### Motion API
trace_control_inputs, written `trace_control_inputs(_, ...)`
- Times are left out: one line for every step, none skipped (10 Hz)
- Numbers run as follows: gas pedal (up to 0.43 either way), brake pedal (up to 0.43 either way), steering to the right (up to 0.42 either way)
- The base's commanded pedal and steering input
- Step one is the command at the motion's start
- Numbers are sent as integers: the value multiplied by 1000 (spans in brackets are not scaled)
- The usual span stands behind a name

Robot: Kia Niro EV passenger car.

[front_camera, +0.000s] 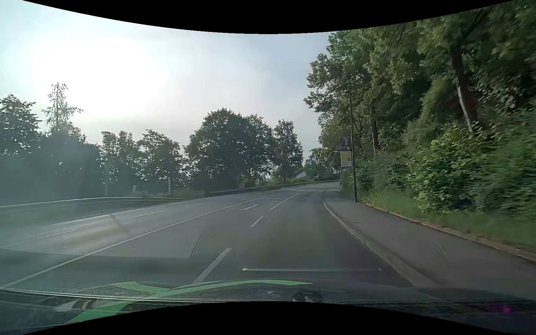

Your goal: Follow the waypoints while adhering to traffic rules and regulations

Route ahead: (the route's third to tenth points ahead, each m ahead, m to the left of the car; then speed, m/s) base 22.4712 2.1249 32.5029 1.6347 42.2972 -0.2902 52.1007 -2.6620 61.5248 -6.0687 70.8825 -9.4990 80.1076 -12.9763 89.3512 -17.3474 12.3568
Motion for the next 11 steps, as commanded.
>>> trace_control_inputs(150,0,24)
trace_control_inputs(150,0,24)
trace_control_inputs(150,0,24)
trace_control_inputs(150,0,24)
trace_control_inputs(150,0,23)
trace_control_inputs(150,0,22)
trace_control_inputs(150,0,22)
trace_control_inputs(150,0,22)
trace_control_inputs(150,0,21)
trace_control_inputs(150,0,21)
trace_control_inputs(150,0,21)
